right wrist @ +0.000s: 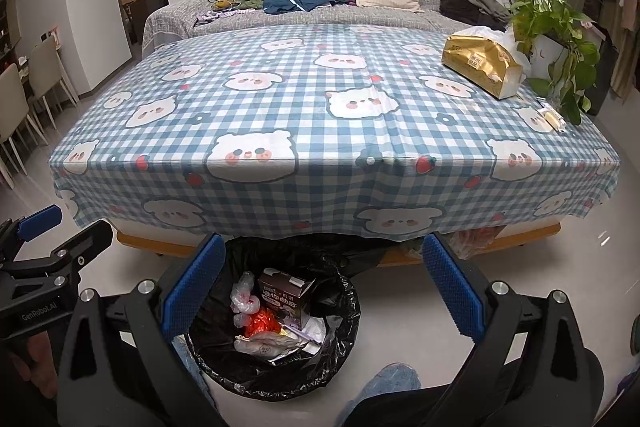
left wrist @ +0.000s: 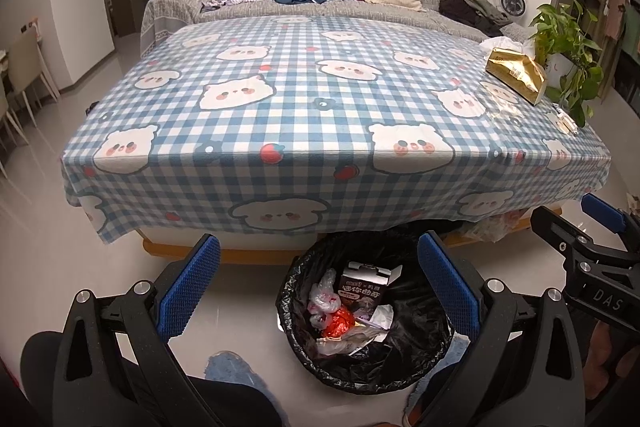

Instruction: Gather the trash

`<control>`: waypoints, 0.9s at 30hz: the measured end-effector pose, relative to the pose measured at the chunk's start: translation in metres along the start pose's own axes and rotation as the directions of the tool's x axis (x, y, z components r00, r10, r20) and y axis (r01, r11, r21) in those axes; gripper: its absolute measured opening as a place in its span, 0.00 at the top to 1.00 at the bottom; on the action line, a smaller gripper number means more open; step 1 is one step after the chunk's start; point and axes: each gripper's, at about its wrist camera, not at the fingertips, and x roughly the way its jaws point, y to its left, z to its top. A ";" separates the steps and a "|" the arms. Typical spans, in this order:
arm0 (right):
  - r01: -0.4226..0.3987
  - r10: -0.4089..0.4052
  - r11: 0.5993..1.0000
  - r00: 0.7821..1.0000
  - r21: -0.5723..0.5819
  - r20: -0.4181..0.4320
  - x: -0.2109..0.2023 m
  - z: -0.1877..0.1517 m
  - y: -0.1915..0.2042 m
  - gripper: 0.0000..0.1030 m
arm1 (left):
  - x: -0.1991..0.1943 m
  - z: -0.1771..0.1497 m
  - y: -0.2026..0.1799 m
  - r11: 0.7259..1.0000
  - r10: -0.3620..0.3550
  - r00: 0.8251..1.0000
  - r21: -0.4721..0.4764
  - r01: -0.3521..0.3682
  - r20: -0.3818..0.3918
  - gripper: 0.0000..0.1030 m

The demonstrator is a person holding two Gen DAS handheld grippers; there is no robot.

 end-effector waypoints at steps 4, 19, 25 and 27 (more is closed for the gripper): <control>0.000 0.000 1.000 1.000 -0.003 -0.002 0.002 0.001 -0.002 0.08 | 0.000 0.000 0.000 1.000 0.000 1.000 0.000 0.000 0.000 0.06; -0.002 0.002 1.000 1.000 -0.007 -0.004 0.005 0.001 0.001 0.08 | 0.001 0.001 -0.001 1.000 0.001 1.000 -0.005 -0.001 -0.007 0.06; -0.001 0.001 1.000 1.000 -0.010 -0.006 0.007 0.001 0.003 0.08 | 0.002 0.002 0.000 1.000 0.009 1.000 -0.015 -0.009 -0.012 0.06; -0.001 0.001 1.000 1.000 -0.010 -0.006 0.008 0.001 0.003 0.08 | 0.003 0.002 0.000 1.000 0.012 1.000 -0.020 -0.012 -0.012 0.06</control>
